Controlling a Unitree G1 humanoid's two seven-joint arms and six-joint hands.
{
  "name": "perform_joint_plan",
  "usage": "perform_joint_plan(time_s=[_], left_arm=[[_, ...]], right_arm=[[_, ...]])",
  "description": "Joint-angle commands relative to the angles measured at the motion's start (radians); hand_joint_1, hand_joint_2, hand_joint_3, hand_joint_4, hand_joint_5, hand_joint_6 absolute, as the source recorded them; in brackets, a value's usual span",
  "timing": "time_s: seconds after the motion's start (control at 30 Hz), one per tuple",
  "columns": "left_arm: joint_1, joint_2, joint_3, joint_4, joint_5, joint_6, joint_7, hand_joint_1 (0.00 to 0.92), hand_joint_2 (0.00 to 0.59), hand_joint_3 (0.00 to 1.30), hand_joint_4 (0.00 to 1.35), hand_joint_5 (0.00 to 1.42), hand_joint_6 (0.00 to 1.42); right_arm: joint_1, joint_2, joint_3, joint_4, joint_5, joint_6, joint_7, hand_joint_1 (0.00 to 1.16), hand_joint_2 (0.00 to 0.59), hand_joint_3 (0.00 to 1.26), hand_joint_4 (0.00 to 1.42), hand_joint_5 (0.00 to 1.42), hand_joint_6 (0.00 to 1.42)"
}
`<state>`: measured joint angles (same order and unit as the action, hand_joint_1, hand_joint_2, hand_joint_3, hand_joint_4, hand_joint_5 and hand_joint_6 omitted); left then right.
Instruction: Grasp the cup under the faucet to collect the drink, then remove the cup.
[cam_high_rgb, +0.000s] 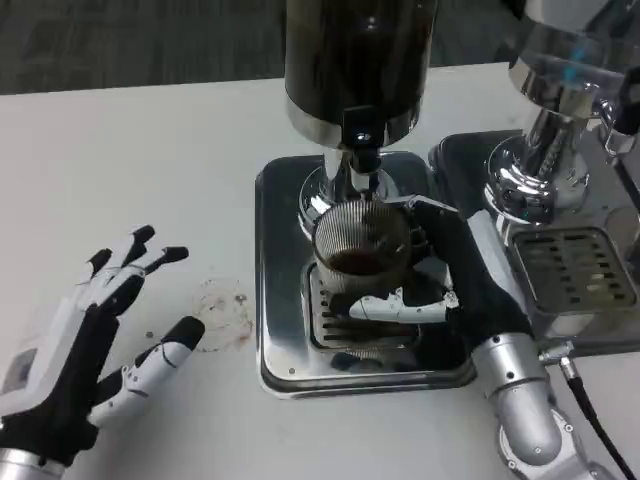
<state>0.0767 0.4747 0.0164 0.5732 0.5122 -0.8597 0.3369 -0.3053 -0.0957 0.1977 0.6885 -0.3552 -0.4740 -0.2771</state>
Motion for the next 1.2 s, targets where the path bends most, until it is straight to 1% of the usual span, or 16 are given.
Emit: perform_joint_plan(time_s=[0.03, 0.27, 0.47, 0.63, 0.9, 1.2], left_arm=[[-0.017, 0.013, -0.013, 0.023, -0.021, -0.018, -0.012, 0.0, 0.201, 0.26, 0.0, 0.09, 0.0], [-0.029, 0.015, -0.022, 0.033, -0.021, -0.021, -0.018, 0.0, 0.202, 0.27, 0.0, 0.09, 0.0], [-0.036, 0.018, -0.034, 0.047, -0.025, -0.034, -0.019, 0.0, 0.202, 0.27, 0.0, 0.1, 0.0], [-0.044, 0.016, -0.041, 0.058, -0.025, -0.042, -0.02, 0.0, 0.202, 0.27, 0.0, 0.1, 0.0], [-0.056, 0.015, -0.052, 0.075, -0.027, -0.055, -0.024, 0.0, 0.203, 0.27, 0.0, 0.1, 0.0], [-0.074, 0.016, -0.069, 0.101, -0.034, -0.069, -0.03, 0.0, 0.199, 0.27, 0.0, 0.09, 0.0]], right_arm=[[0.018, -0.003, -0.015, -0.051, 0.002, 0.001, -0.012, 1.04, 0.057, 0.72, 0.73, 0.71, 0.67], [0.045, -0.002, -0.026, -0.102, 0.006, 0.012, -0.002, 1.04, 0.053, 0.73, 0.74, 0.72, 0.68], [0.081, 0.005, -0.042, -0.186, 0.036, 0.058, 0.048, 1.04, 0.052, 0.73, 0.75, 0.72, 0.68], [0.108, -0.002, -0.042, -0.247, 0.025, 0.094, 0.065, 1.04, 0.052, 0.73, 0.75, 0.73, 0.69], [0.19, -0.002, -0.034, -0.361, 0.013, 0.135, 0.079, 1.04, 0.052, 0.74, 0.75, 0.74, 0.69], [0.265, -0.005, -0.034, -0.462, -0.001, 0.157, 0.085, 1.03, 0.05, 0.74, 0.77, 0.75, 0.72]])
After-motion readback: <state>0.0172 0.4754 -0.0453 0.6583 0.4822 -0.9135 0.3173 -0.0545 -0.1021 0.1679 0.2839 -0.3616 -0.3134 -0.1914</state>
